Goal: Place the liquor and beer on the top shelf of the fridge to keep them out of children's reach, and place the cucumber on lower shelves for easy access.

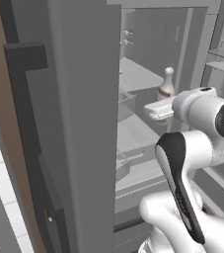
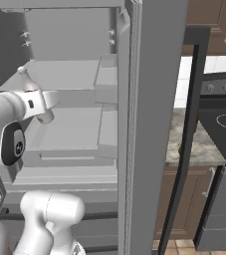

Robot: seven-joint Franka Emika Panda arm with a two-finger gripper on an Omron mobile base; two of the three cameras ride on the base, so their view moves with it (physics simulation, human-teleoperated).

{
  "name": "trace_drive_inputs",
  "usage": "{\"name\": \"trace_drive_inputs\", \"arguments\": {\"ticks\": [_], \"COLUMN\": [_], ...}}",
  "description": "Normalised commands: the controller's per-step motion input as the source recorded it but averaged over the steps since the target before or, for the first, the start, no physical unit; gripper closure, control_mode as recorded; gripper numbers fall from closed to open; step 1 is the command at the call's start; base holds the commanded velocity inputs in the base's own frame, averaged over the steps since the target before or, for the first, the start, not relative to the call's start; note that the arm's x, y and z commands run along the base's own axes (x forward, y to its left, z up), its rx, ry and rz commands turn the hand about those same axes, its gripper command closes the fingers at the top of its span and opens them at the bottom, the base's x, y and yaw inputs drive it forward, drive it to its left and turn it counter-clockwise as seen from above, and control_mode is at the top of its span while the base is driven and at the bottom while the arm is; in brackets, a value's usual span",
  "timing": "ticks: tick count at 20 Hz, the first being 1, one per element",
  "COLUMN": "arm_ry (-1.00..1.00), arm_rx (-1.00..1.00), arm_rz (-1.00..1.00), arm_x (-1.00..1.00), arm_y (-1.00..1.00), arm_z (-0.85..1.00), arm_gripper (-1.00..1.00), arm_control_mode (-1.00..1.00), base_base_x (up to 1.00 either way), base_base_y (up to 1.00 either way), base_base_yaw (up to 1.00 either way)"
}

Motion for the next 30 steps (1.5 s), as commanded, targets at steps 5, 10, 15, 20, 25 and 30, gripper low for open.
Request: {"name": "trace_drive_inputs", "arguments": {"ticks": [5, 10, 15, 20, 25, 30], "arm_ry": [0.09, 0.01, 0.00, 0.00, 0.00, 0.00], "arm_rx": [0.11, 0.00, 0.00, 0.00, 0.00, 0.03], "arm_rz": [0.00, 0.02, 0.03, 0.03, 0.01, 0.00], "arm_x": [0.42, 0.46, 0.50, 0.49, 0.53, 0.64], "arm_y": [0.00, 0.02, 0.09, 0.10, 0.10, 0.10], "arm_z": [0.32, 0.15, 0.05, 0.00, 0.00, 0.00], "arm_gripper": [1.00, 1.00, 1.00, 1.00, 1.00, 1.00], "arm_control_mode": [-1.00, -1.00, -1.00, -1.00, -1.00, -1.00], "base_base_x": [0.00, 0.00, 0.00, 0.00, 0.00, 0.00], "base_base_y": [0.00, 0.00, 0.00, 0.00, 0.00, 0.00], "base_base_yaw": [0.00, 0.00, 0.00, 0.00, 0.00, 0.00]}}
